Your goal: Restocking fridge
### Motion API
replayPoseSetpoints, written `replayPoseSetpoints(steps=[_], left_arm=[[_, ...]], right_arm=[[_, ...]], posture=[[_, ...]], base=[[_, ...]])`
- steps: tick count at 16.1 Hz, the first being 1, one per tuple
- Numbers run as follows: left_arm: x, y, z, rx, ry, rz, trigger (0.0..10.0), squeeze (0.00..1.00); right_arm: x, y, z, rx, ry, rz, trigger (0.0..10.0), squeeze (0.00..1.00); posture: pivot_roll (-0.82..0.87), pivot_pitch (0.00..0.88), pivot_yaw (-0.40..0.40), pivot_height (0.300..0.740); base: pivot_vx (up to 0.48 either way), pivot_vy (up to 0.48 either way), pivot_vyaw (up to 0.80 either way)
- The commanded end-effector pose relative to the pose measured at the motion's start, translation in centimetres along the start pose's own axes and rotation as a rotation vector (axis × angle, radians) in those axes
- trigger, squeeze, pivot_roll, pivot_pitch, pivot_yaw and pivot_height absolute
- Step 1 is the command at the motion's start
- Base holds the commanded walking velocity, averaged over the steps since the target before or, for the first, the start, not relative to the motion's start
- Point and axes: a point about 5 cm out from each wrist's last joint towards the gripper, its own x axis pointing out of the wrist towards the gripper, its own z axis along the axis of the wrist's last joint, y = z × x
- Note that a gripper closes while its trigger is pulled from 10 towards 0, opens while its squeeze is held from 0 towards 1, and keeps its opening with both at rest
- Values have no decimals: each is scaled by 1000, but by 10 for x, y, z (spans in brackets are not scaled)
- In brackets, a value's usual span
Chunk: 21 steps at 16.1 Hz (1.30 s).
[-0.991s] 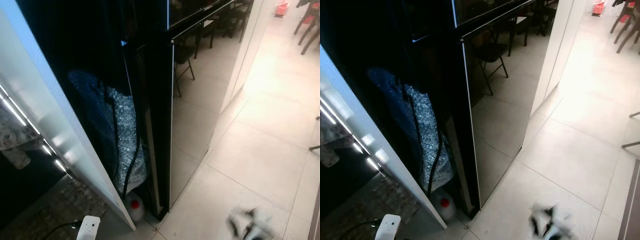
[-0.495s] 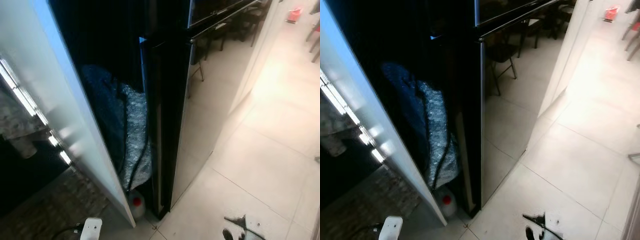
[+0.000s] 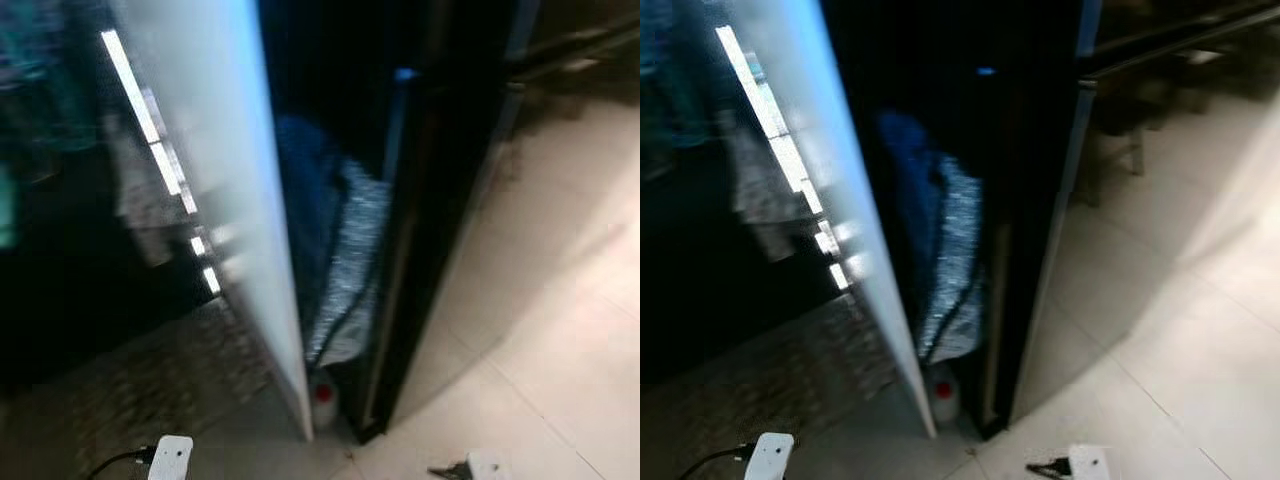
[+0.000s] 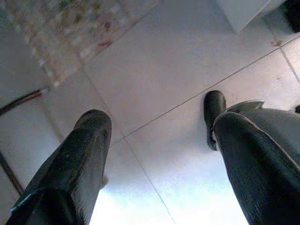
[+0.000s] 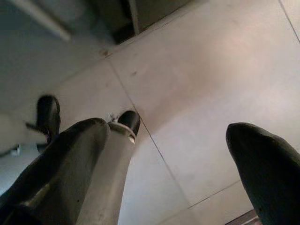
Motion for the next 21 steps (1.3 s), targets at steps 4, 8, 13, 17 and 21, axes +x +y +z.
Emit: replayPoseSetpoints(steps=[4, 8, 13, 17, 21], left_arm=[[-1, 5, -6, 21, 17, 13, 10000, 0], [-1, 4, -8, 17, 25, 9, 10000, 0], [-2, 2, -8, 30, 25, -1, 10000, 0], [-1, 2, -6, 15, 20, 3, 10000, 0], [-1, 2, -5, 19, 18, -1, 10000, 0]], right_arm=[[0, 3, -5, -93, 38, 21, 10000, 0], [0, 0, -1, -170, 41, 28, 10000, 0], [-1, 10, -13, -187, 50, 62, 10000, 0], [0, 9, -8, -208, 45, 71, 10000, 0], [0, 10, -7, -217, 42, 82, 10000, 0]], posture=[[-99, 0, 72, 740], [-102, 0, 67, 740], [-105, 0, 63, 740], [-89, 0, 52, 740], [-94, 0, 56, 740]], base=[[0, 0, 800], [0, 0, 800], [0, 0, 800], [0, 0, 800], [0, 0, 800]])
